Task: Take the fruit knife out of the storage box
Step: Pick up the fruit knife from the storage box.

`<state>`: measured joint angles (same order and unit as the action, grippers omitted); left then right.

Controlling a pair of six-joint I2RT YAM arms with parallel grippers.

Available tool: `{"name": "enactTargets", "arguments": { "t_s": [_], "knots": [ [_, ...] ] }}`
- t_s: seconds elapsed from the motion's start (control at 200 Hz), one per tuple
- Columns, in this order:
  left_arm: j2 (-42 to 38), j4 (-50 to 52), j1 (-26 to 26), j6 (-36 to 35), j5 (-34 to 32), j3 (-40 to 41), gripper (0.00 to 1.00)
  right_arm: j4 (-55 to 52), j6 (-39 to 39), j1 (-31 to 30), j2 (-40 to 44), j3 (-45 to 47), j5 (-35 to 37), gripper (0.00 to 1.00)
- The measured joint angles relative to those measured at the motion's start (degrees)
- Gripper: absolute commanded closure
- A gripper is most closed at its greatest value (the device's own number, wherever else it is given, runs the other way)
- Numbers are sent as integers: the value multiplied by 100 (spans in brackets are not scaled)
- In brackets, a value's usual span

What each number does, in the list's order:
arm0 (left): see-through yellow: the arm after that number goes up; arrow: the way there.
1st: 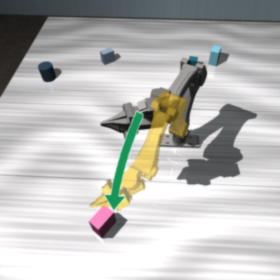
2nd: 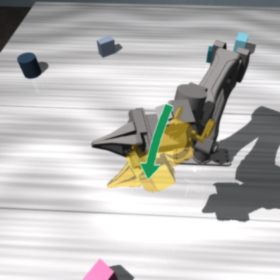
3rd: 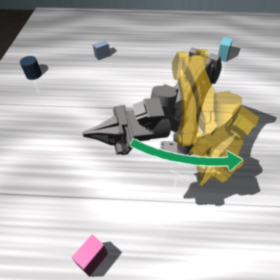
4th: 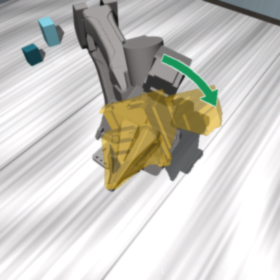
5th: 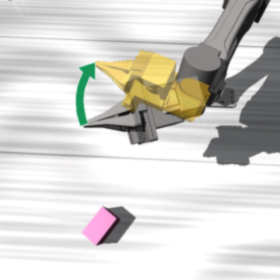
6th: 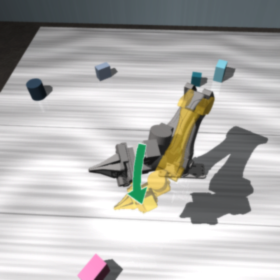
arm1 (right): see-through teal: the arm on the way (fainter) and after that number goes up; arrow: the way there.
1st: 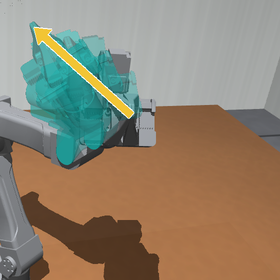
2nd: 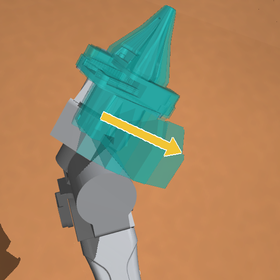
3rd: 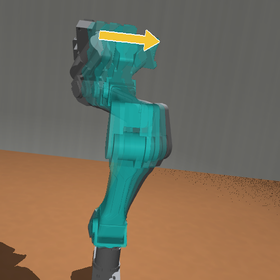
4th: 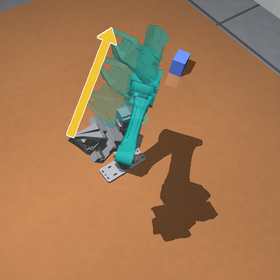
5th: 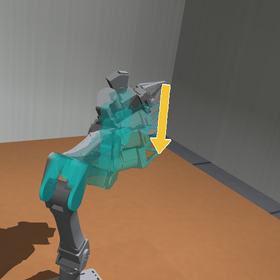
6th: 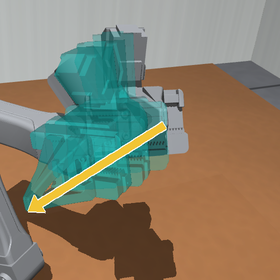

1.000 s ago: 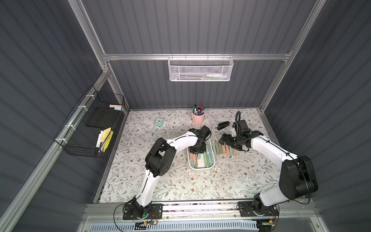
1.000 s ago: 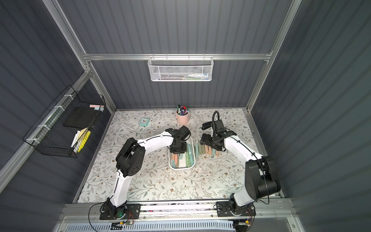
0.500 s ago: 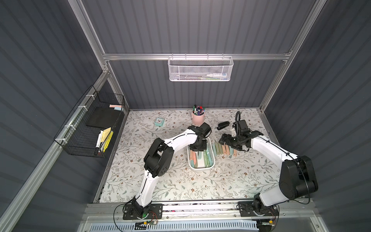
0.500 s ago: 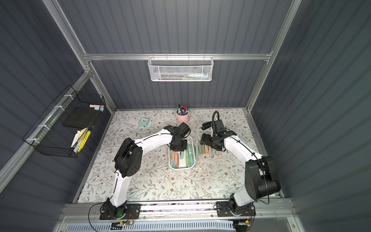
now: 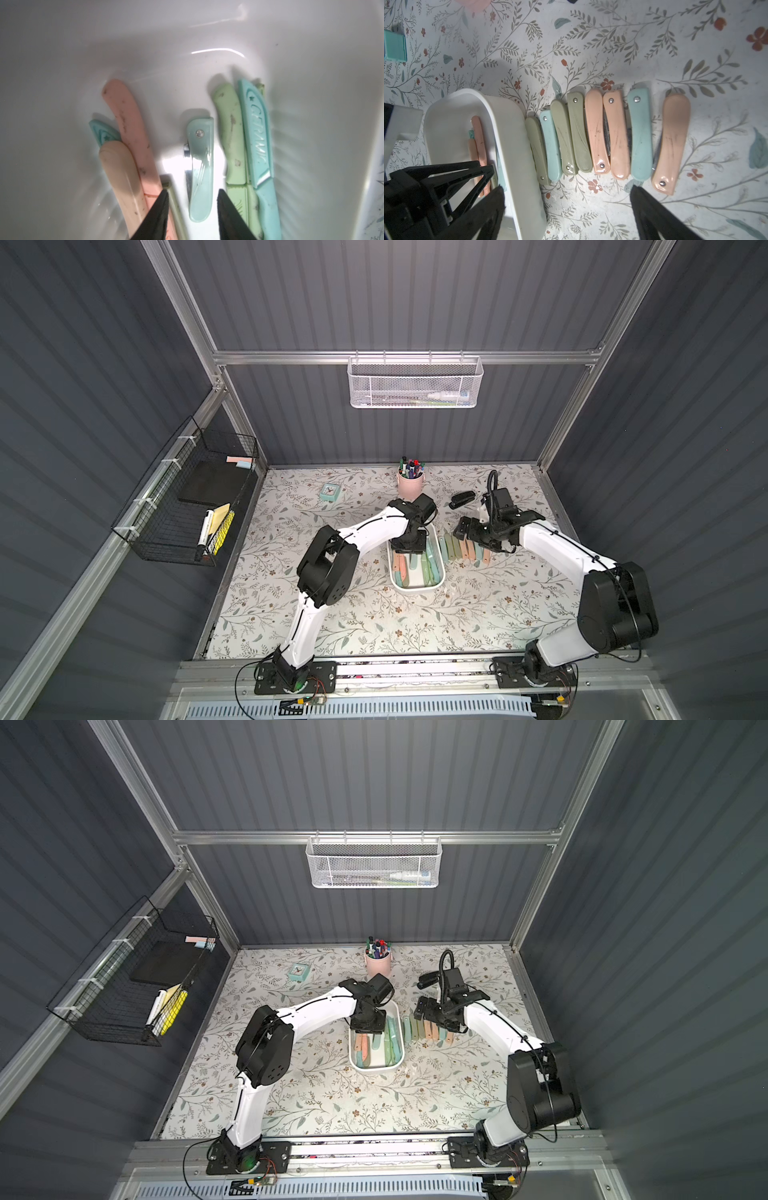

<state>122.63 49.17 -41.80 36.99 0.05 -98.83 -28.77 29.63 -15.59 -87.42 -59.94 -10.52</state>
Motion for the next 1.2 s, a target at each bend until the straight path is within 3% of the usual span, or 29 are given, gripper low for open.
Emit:
{"name": "enactTargets", "arguments": {
  "t_s": [0.64,1.041,1.201],
  "knots": [
    [444,26,-116,-85,0,-168,53,-7,0,0,-59,0,2,4],
    [662,291,-280,-164,-269,-503,75,-133,-2,0,-149,-61,37,3],
    [662,293,-280,-164,-271,-503,79,-133,-2,0,-151,-74,39,3]
  ]
}}
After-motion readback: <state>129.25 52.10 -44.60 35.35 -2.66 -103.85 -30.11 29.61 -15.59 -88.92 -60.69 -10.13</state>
